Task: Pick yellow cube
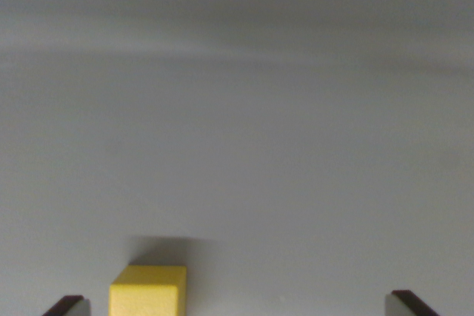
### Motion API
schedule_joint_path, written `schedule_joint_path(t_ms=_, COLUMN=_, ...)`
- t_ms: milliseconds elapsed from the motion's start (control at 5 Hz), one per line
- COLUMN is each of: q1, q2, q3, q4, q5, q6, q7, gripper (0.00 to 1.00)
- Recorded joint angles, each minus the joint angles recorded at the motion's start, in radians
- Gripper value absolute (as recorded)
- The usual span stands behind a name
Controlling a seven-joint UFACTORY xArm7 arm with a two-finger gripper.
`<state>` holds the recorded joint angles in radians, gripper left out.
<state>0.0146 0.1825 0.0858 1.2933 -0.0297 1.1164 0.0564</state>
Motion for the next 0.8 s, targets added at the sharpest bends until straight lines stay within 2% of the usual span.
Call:
schedule_joint_path(t_ms=200, q1=0.0000, q2=0.000, q3=0.000, q4=0.000, q5=0.0000, q6=0.000, q7=0.000, gripper=0.00)
schedule_joint_path(t_ms=400, q1=0.0071, q2=0.021, q3=0.005, q4=-0.037, q5=-0.0008, q6=-0.049, q7=0.011, gripper=0.00)
schedule_joint_path(t_ms=600, q1=0.0071, q2=0.021, q3=0.005, q4=-0.037, q5=-0.0008, q6=-0.049, q7=0.011, gripper=0.00)
schedule_joint_path(t_ms=800, q1=0.0136, q2=0.039, q3=0.010, q4=-0.071, q5=-0.0015, q6=-0.094, q7=0.022, gripper=0.00)
